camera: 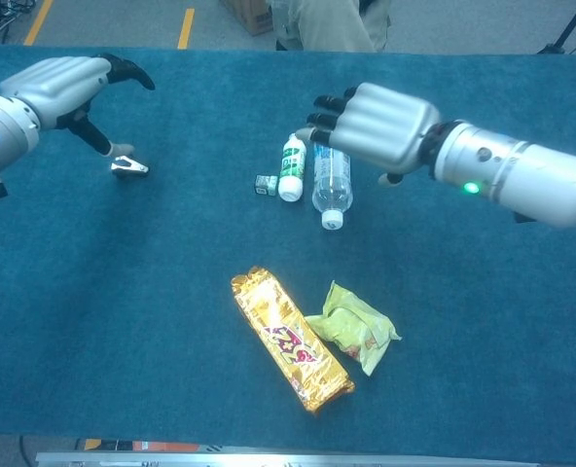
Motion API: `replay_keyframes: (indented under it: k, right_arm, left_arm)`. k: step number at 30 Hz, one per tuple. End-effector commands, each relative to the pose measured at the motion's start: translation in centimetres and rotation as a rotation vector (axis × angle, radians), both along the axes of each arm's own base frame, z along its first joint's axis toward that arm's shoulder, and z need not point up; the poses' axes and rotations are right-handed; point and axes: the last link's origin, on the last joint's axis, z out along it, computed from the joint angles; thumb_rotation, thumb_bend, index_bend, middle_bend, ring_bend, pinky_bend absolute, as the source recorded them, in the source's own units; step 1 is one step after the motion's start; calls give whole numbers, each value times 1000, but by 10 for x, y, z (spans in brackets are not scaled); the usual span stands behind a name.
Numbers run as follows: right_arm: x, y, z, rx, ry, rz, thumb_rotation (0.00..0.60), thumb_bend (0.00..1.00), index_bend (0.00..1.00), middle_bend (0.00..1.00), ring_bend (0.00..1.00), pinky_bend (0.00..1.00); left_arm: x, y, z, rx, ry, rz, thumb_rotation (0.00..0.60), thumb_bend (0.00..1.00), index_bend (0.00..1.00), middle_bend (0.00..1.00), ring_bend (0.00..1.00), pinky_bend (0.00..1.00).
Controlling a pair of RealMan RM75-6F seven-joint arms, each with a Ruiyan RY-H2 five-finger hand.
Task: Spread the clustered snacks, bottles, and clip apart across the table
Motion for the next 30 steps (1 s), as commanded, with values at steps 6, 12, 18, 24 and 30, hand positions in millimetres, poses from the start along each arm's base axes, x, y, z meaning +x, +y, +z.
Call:
replay_keyframes:
  k: [6, 12, 18, 24, 30]
  right_arm:
    - [2, 1, -23, 18, 55, 31, 600, 6, 0, 147, 76, 293]
    - [5, 0, -40, 18, 94, 57, 600, 5, 0, 147, 76, 293]
    - [5, -1, -57, -7, 125, 60, 600, 1, 0, 164, 77, 293]
    - [4, -2, -65, -35, 138, 54, 600, 0, 121, 239, 104, 292]
    - [2, -3, -72, -60, 132, 49, 600, 0, 349, 350, 228, 302]
  left_arm:
    - [-7, -2, 6, 5, 3, 20, 600, 220, 174, 113, 22, 73]
    - [-9, -3, 8, 6, -1, 24, 600, 220, 174, 112, 22, 73]
    - [-12, -3, 11, 4, -6, 35, 600, 220, 174, 112, 22, 73]
    - [-15, -4, 12, 1, -13, 48, 600, 220, 174, 109, 22, 73]
    - [-17, -4, 13, -2, -23, 54, 600, 220, 174, 108, 21, 73]
